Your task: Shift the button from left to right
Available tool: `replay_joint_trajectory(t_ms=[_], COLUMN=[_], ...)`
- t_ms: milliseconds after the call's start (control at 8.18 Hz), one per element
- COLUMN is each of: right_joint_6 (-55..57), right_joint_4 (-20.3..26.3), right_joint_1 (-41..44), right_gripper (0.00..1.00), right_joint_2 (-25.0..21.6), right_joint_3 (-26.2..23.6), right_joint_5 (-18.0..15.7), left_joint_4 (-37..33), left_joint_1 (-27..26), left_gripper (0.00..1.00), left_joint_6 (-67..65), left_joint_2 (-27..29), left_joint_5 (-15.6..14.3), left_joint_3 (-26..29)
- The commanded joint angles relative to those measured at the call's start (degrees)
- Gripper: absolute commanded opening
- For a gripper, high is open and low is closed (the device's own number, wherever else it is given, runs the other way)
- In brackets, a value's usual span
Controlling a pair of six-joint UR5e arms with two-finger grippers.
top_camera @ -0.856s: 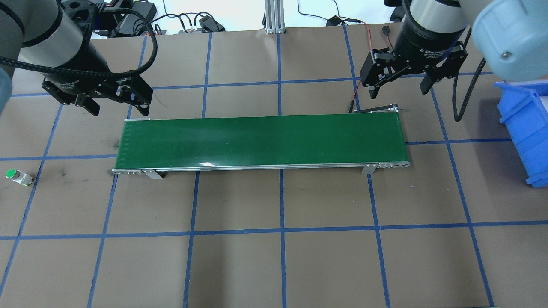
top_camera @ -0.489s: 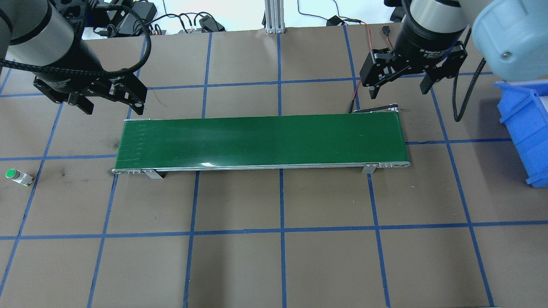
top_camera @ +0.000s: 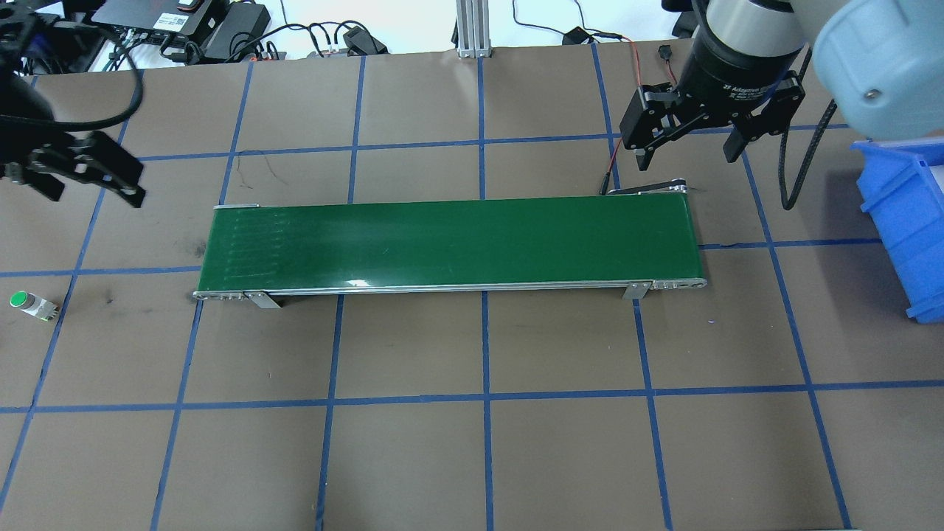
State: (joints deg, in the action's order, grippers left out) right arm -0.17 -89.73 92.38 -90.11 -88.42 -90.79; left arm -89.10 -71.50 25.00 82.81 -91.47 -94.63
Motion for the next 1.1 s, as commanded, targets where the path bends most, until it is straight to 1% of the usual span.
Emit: replay_joint_trajectory(t_ms=[0, 122, 245, 367, 612, 734, 856, 978], right_joint_6=[0.0, 0.0, 0.0, 0.0, 0.0, 0.0, 0.0, 0.0], right_joint_4=[0.0, 0.0, 0.0, 0.0, 0.0, 0.1, 0.1, 0.1], right_joint_1=[0.0, 0.0, 0.0, 0.0, 0.0, 0.1, 0.0, 0.1], right_gripper=[1.00, 1.00, 1.00, 1.00, 1.00, 1.00, 1.00, 1.00], right_joint_2=[0.0, 0.0, 0.0, -0.1, -0.1, -0.1, -0.1, -0.2], right_joint_3=[0.0, 0.0, 0.0, 0.0, 0.0, 0.0, 0.0, 0.0], right_joint_5=[0.0, 0.0, 0.0, 0.0, 0.0, 0.1, 0.0, -0.1], left_joint_4=[0.7, 2.4, 5.8, 12.6, 22.0, 24.6, 25.1, 25.5], left_joint_1=[19.8, 24.0, 26.6, 28.3, 30.0, 30.3, 30.3, 30.4], left_gripper=[1.00, 1.00, 1.00, 1.00, 1.00, 1.00, 1.00, 1.00], left_joint_6=[20.6, 25.2, 28.8, 36.4, 43.2, 45.0, 45.4, 45.4], left_joint_2=[1.4, 3.0, 6.5, 12.3, 22.2, 25.3, 27.3, 28.2], left_joint_5=[0.1, 0.1, -0.3, 0.0, 0.1, 0.1, 0.1, 0.1], left_joint_3=[-0.1, -0.2, -0.1, -0.2, -0.2, -0.2, -0.2, -0.1])
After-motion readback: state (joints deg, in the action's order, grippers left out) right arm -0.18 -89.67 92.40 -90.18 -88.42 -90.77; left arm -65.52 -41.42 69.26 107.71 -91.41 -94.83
